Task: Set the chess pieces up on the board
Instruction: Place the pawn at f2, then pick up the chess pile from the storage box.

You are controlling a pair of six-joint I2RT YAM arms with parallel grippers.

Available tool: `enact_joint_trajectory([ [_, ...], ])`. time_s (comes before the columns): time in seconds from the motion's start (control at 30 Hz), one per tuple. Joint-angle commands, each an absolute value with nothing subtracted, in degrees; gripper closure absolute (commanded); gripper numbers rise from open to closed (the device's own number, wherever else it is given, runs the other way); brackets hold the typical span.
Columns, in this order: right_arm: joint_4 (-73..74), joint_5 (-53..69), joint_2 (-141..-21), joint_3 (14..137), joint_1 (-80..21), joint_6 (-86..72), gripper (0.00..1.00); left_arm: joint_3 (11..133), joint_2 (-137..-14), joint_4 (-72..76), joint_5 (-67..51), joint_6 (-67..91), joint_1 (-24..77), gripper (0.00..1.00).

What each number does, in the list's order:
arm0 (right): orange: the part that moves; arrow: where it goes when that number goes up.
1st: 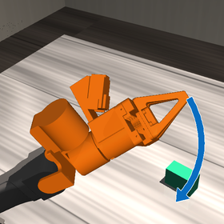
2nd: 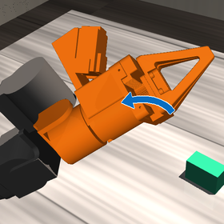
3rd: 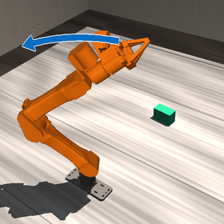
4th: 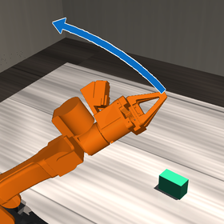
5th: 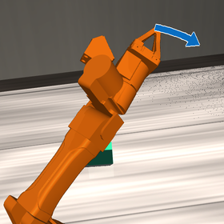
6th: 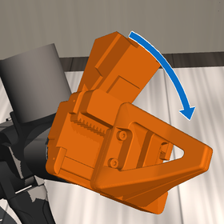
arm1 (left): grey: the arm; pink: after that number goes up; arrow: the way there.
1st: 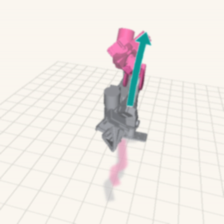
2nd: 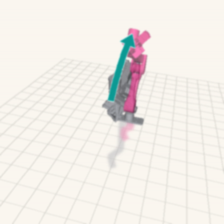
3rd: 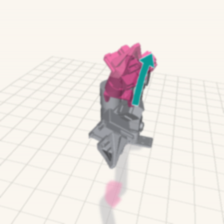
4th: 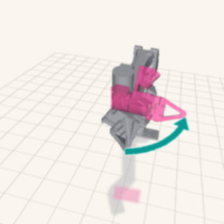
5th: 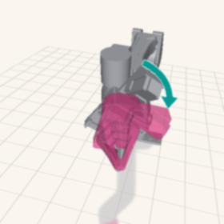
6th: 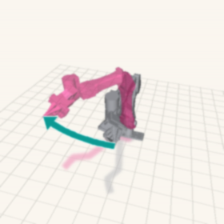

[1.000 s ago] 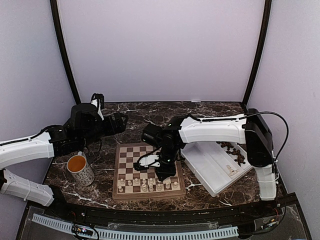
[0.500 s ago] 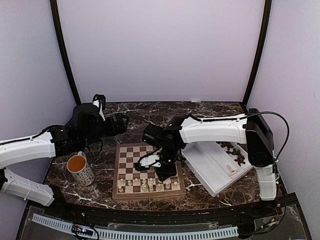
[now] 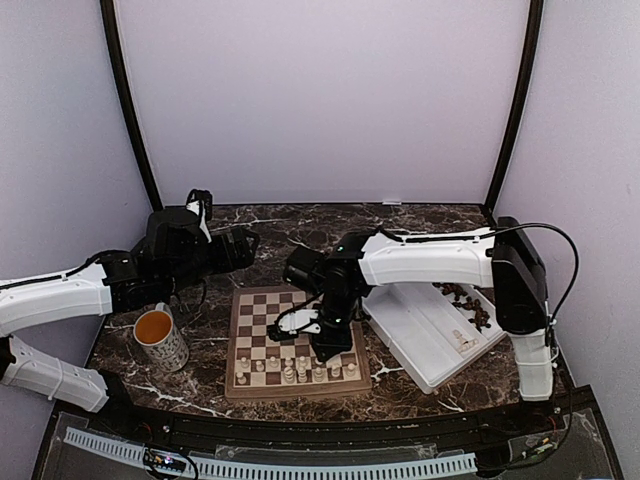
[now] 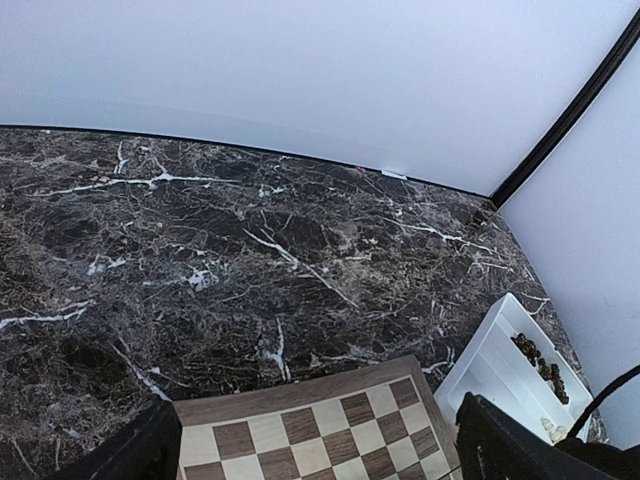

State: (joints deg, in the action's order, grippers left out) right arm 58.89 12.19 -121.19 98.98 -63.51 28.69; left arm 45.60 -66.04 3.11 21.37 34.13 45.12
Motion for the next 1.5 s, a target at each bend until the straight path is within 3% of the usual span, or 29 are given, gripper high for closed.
enact_joint_trajectory([
  [0.0,59.55,13.07,-121.31,100.59,-64.47,28.92,0.84,45.18,-66.14,4.14,20.58,34.54,44.7,0.01],
  [0.53,60.06,12.48,-120.68,101.09,-64.86,28.93,0.78,44.83,-65.76,3.62,20.38,34.94,44.7,0.01],
  [0.83,62.42,15.72,-111.78,100.85,-60.2,29.77,0.72,47.09,-66.62,5.8,17.19,27.88,44.66,0.01],
  [1.03,58.64,14.08,-98.54,86.43,-48.3,29.93,0.69,49.66,-71.43,11.3,5.21,21.51,44.59,0.02],
  [1.27,56.84,11.93,-85.82,66.53,-28.28,33.49,0.73,56.23,-79.83,13.17,-9.22,20.86,44.78,0.23],
  [1.47,54.02,5.16,-80.49,53.21,-24.83,33.59,0.76,62.3,-85.14,9.84,-13.17,23.7,44.99,0.31],
])
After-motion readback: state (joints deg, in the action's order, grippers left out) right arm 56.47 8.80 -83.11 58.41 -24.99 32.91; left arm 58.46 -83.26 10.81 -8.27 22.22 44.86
